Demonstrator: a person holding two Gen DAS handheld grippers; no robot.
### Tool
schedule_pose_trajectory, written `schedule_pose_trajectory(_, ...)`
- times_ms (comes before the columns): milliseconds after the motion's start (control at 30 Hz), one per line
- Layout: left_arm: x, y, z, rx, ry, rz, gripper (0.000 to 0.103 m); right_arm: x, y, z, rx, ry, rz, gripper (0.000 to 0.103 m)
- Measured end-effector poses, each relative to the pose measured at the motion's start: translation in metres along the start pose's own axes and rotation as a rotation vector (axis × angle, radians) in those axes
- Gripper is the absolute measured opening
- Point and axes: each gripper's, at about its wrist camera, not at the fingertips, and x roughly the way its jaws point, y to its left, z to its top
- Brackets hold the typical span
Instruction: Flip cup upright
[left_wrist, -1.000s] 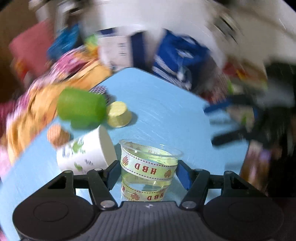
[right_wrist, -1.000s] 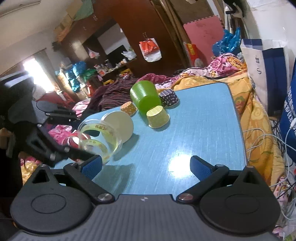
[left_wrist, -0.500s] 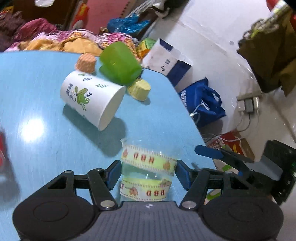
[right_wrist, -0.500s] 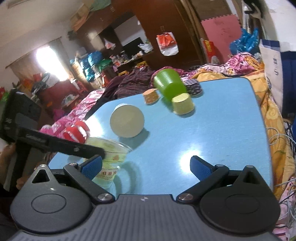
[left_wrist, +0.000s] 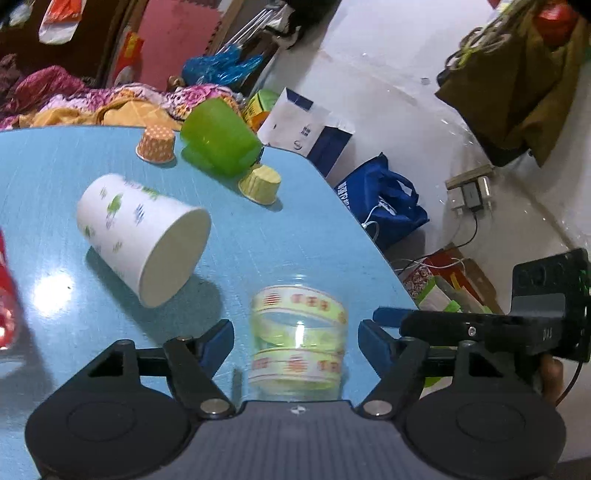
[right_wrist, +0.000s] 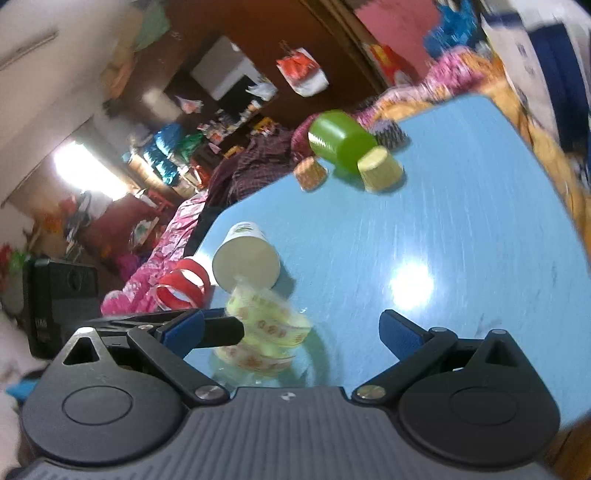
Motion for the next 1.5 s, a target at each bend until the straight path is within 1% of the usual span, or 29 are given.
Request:
schedule_pose_trajectory(100,-0.002,0.008,-0.004,-0.001,0.0,-0.011,0.078,0.006,0.011,-0.003,0.01,0.013,-0.021,0.102)
schedule_pose_trajectory(167,-0.007,0.013,-0.009,0.001,-0.005,-0.036,0.078,0.011,0.016,-0.004,0.014,0.02,-0.038,0.102)
schedule_pose_trajectory(200,-0.012,0.015,-0.012,0.003,-0.019,-0.045,0.078,0.015,0.017,-0.003,0.015,0.033,-0.044,0.102)
schedule_pose_trajectory(267,-0.022,0.02,-0.015,0.013,-0.058,-0.032,0.078,0.022,0.02,-0.004,0.023,0.055,-0.056,0.101)
schedule_pose_trajectory(400,-0.034,0.036,-0.021,-0.01,-0.086,-0.061,0.078,0.028,0.031,-0.004,0.028,0.071,-0.073,0.097)
schedule_pose_trajectory(500,-0.048,0.047,-0.027,-0.016,-0.125,-0.065,0.078,0.036,0.041,0.0,0.016,0.075,-0.11,0.094)
schedule_pose_trajectory(567,-0.056,0.052,-0.031,-0.017,-0.145,-0.088,0.078,0.043,0.044,0.003,0.013,0.089,-0.147,0.09)
schedule_pose_trajectory(667,-0.064,0.055,-0.035,0.014,-0.161,-0.085,0.078,0.058,0.047,0.007,0.002,0.129,-0.211,0.086)
schedule_pose_trajectory(700,-0.065,0.057,-0.037,0.014,-0.164,-0.088,0.078,0.063,0.048,0.01,-0.002,0.141,-0.232,0.082)
schedule_pose_trajectory(733,-0.068,0.06,-0.039,0.008,-0.168,-0.096,0.078,0.067,0.049,0.011,-0.007,0.152,-0.248,0.081)
schedule_pose_trajectory(800,-0.072,0.067,-0.042,-0.002,-0.183,-0.114,0.078,0.073,0.053,0.014,-0.017,0.175,-0.275,0.08)
schedule_pose_trajectory(933,-0.08,0.079,-0.045,-0.025,-0.214,-0.113,0.078,0.077,0.066,0.015,-0.062,0.206,-0.32,0.079)
schedule_pose_trajectory(1033,-0.084,0.087,-0.046,-0.046,-0.231,-0.122,0.078,0.077,0.072,0.016,-0.093,0.213,-0.338,0.078)
schedule_pose_trajectory(1100,-0.087,0.089,-0.048,-0.05,-0.244,-0.116,0.078,0.072,0.075,0.016,-0.117,0.19,-0.34,0.078)
schedule_pose_trajectory(1200,-0.09,0.089,-0.049,-0.044,-0.261,-0.119,0.078,0.063,0.082,0.016,-0.172,0.124,-0.338,0.078)
schedule_pose_trajectory(1300,-0.098,0.085,-0.051,-0.032,-0.303,-0.122,0.078,0.056,0.088,0.012,-0.243,0.057,-0.346,0.078)
schedule_pose_trajectory(1400,-0.106,0.08,-0.051,-0.017,-0.348,-0.113,0.078,0.052,0.09,0.007,-0.315,-0.033,-0.353,0.078)
schedule_pose_trajectory(1500,-0.113,0.078,-0.051,-0.02,-0.393,-0.104,0.078,0.053,0.092,-0.005,-0.409,-0.126,-0.37,0.079)
